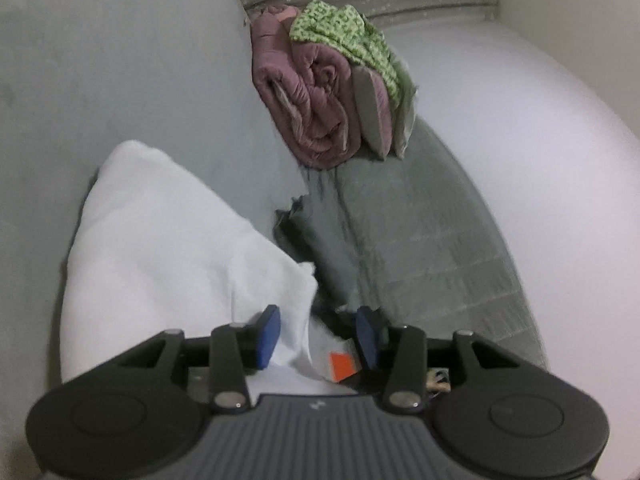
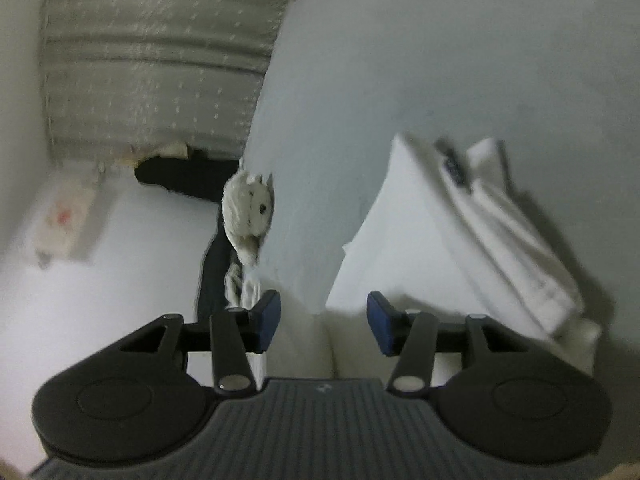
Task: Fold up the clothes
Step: 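Lift the folded white shirt with both grippers and fold it over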
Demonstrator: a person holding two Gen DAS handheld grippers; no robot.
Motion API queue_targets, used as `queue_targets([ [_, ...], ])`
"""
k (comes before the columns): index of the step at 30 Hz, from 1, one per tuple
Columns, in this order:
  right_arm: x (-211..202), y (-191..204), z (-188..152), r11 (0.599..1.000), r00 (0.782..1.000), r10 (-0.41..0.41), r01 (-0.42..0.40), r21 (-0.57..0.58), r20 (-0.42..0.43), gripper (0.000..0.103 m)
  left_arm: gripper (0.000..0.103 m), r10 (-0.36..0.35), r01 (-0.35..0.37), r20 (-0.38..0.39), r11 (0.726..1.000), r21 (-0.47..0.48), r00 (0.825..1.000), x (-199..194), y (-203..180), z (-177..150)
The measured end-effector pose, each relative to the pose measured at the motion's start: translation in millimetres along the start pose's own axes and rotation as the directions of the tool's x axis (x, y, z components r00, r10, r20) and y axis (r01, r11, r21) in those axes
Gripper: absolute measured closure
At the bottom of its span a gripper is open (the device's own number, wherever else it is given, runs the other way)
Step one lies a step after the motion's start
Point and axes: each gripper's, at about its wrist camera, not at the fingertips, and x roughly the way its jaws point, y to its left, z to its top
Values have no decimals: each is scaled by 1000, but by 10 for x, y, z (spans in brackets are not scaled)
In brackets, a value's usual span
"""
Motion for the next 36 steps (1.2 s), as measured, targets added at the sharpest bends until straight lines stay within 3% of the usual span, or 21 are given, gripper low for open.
queue_targets([
  [3,-56,-12,53,999,1000,22,-23,42,5,46,50,27,-27,-12,998,50,1000,40,-41,-75],
  [7,-93,58,60,998,999,35,-35,46,5,37,49,40,-38,-17,996,80,999,47,-69,-124],
  [14,-59,159,24,997,998,-57,58,-49,13,36,50,30,-30,7,990,138,1000,-138,-209,-31],
  [21,-81,233,-187,953,980,-199,193,-234,-2,36,51,120,-130,59,964,230,991,-473,-211,55],
  [25,-19,245,-323,929,974,-224,207,-307,-21,36,53,191,-209,94,946,249,977,-648,-68,22],
  [29,102,261,-445,904,966,-257,233,-360,-19,37,63,253,-276,117,926,258,960,-702,62,-35],
  [31,171,284,-507,884,960,-282,261,-389,4,45,76,272,-298,128,913,280,954,-662,75,-70],
  [33,253,296,-551,871,956,-294,273,-409,12,73,85,289,-325,154,891,317,945,-626,64,-113],
  [36,313,307,-538,878,964,-264,250,-409,24,79,86,291,-335,175,882,331,941,-604,43,-101],
])
